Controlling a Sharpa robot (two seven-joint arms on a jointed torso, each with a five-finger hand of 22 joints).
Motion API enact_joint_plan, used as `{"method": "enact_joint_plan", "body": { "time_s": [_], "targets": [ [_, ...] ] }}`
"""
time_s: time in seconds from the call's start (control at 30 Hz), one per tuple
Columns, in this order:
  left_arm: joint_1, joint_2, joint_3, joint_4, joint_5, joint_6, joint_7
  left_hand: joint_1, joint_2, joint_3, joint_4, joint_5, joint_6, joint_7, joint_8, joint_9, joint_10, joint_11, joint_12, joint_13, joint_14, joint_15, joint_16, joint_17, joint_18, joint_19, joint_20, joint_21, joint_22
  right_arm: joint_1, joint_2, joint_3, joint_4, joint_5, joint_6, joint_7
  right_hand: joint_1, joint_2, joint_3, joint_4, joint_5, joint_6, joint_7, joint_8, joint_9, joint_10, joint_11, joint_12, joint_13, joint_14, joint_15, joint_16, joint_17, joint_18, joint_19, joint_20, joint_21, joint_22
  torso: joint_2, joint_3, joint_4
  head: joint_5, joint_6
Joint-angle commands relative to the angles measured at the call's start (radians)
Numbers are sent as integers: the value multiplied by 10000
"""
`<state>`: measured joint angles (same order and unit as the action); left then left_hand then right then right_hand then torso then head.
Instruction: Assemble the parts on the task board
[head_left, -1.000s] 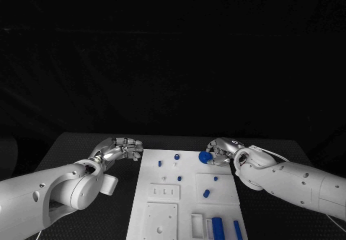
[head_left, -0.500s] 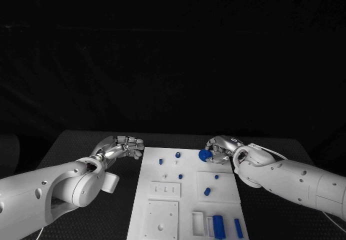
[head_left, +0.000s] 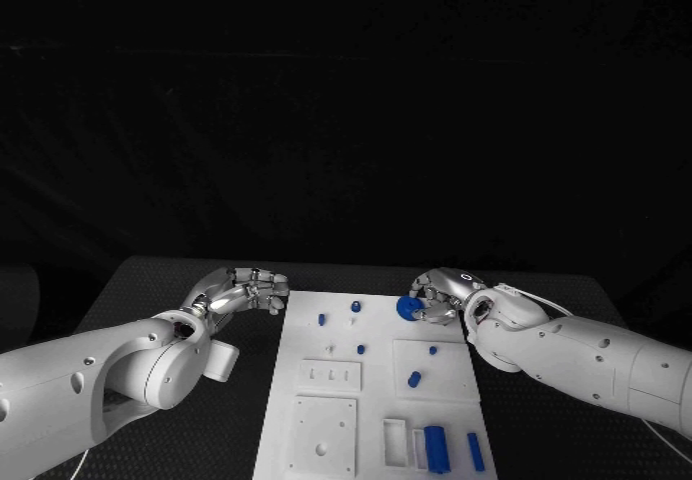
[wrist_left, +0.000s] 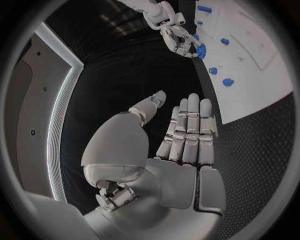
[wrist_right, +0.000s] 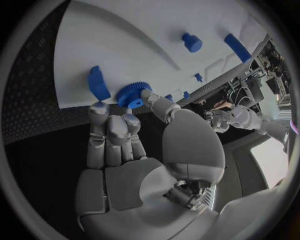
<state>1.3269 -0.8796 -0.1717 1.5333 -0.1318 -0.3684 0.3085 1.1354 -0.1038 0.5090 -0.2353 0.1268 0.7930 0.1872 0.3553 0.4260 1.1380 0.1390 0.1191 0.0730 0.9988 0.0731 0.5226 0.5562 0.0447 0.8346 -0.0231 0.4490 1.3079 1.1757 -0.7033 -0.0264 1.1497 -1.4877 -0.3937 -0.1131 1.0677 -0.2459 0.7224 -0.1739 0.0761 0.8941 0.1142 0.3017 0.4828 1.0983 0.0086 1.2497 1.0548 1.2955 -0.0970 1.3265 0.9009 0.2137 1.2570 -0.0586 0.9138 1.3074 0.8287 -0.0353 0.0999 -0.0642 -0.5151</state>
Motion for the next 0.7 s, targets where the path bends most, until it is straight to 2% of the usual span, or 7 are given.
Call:
{"method": "enact_joint_plan", "body": {
  "time_s": [0.03,0.4,0.47,0.6,0.67,0.7],
  "targets": [
    [4,8,7,40,-62,152,46,-91,20,19,-54,-14,22,-14,-47,10,-12,29,-34,-7,22,40,-71,12,194,-80,-1,18,201,-58,54,-28,-14,-662,492,-212,13,150,158,61,-108,711,-3,104,36,-56,-71,27,12,-7,-100,19,26,481,-54,1,53,214,-10,-12,-4,-11,-34],
    [4,0,7,48,-101,133,30,-68,7,33,-81,-13,8,-9,-59,11,-38,40,-55,-12,15,42,-90,29,197,-91,-1,19,201,-198,120,-43,-98,-1573,473,-406,81,429,423,18,-144,1182,-163,329,183,389,-217,253,345,21,-233,1,119,481,-86,21,168,218,-19,-15,-13,10,-104],
    [4,-1,7,50,-103,131,28,-68,7,33,-82,-13,7,-8,-59,11,-39,41,-57,-13,15,42,-91,30,197,-92,0,20,201,-202,114,-44,12,-1595,386,-470,83,434,447,9,-157,1214,-174,341,194,414,-228,262,361,23,-243,-2,127,481,-91,25,178,217,-21,-15,-15,14,-108],
    [4,4,7,49,-103,136,23,-67,4,34,-85,-14,6,-8,-61,12,-42,43,-59,-13,14,43,-94,33,196,-93,1,20,201,-216,166,-44,147,-1723,355,-597,24,336,434,18,-165,1231,-183,342,202,409,-235,246,345,25,-252,-7,138,481,-95,35,195,216,-27,-14,-16,22,-112],
    [4,13,7,46,-103,135,22,-67,4,34,-85,-14,5,-7,-62,12,-44,44,-61,-13,14,43,-95,34,196,-94,1,20,201,-224,171,-44,205,-1777,261,-676,-158,111,331,98,-142,1244,-187,340,210,457,-238,266,384,35,-255,-8,153,481,-82,52,222,214,-26,-17,-11,26,-116],
    [4,14,7,46,-103,139,20,-67,4,35,-86,-14,3,-6,-63,12,-46,45,-62,-14,14,44,-96,35,196,-94,2,20,201,-225,174,-44,235,-1843,200,-718,-198,69,318,136,-134,1251,-190,338,215,481,-245,274,402,41,-260,-10,160,481,-74,52,233,210,-27,-18,-6,25,-112]
  ]
}}
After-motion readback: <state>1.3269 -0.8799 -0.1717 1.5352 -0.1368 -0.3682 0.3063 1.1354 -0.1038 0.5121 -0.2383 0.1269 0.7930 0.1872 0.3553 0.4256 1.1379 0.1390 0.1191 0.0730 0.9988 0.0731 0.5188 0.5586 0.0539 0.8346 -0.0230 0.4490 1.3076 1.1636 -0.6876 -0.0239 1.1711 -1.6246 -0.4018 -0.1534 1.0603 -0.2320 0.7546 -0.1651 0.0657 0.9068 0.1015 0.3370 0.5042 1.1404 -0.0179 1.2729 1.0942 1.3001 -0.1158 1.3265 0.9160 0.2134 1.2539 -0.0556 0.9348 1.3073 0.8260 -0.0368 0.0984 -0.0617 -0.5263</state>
